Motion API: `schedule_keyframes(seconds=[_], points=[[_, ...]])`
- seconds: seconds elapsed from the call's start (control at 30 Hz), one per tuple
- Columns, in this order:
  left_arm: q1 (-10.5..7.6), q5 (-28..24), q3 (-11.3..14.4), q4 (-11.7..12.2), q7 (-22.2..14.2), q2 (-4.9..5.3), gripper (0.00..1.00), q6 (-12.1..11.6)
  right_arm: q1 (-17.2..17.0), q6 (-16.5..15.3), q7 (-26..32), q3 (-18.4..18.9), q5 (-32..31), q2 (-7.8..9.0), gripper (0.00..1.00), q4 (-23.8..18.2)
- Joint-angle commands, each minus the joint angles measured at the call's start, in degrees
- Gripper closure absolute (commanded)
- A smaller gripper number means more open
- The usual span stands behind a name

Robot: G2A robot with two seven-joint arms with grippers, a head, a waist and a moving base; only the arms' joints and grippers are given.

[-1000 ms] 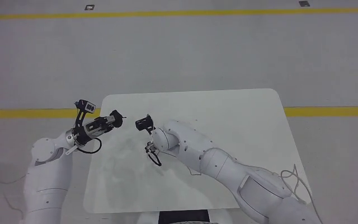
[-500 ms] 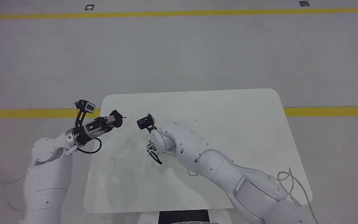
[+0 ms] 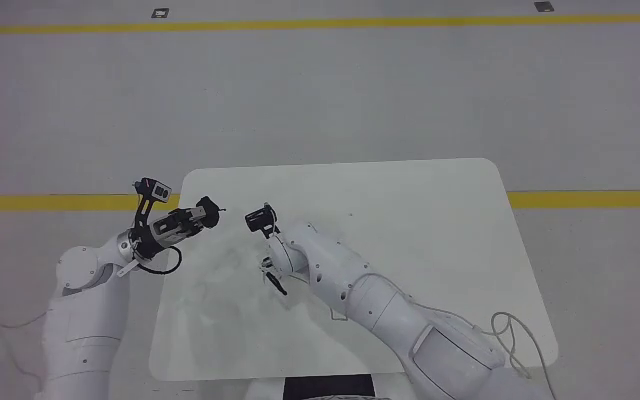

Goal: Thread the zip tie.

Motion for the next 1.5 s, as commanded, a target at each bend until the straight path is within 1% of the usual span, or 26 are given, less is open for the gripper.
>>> schedule_keyframes(seconds=[0.0,0.3,0.5,0.73,0.9,1.1,1.23,1.47], points=[[0.00,0.00,0.00,0.00,0.00,0.00,1.00,0.00,-0.28,0.00,0.32,0.52,-0.85,-0.36,0.67,0.14],[0.00,0.00,0.00,0.00,0.00,0.00,1.00,0.00,-0.48,0.00,1.31,1.83,-2.73,-1.73,0.67,2.00],[0.00,0.00,0.00,0.00,0.00,0.00,1.00,0.00,-0.40,0.00,1.37,2.24,-3.60,-2.56,0.73,3.45],[0.00,0.00,0.00,0.00,0.00,0.00,1.00,0.00,-0.21,0.00,0.96,2.62,-3.81,-3.32,0.75,5.03],[0.00,0.00,0.00,0.00,0.00,0.00,1.00,0.00,0.06,0.00,0.63,2.89,-4.41,-3.87,0.74,6.11],[0.00,0.00,0.00,0.00,0.00,0.00,1.00,0.00,-0.31,0.00,-0.39,3.54,-6.04,-4.25,0.74,6.03],[0.00,0.00,0.00,0.00,0.00,0.00,1.00,0.00,-0.72,0.00,-0.36,4.28,-8.35,-4.50,0.75,6.03],[0.00,0.00,0.00,0.00,0.00,0.00,1.00,0.00,-2.45,0.00,0.12,6.30,-10.85,-5.02,0.75,4.02]])
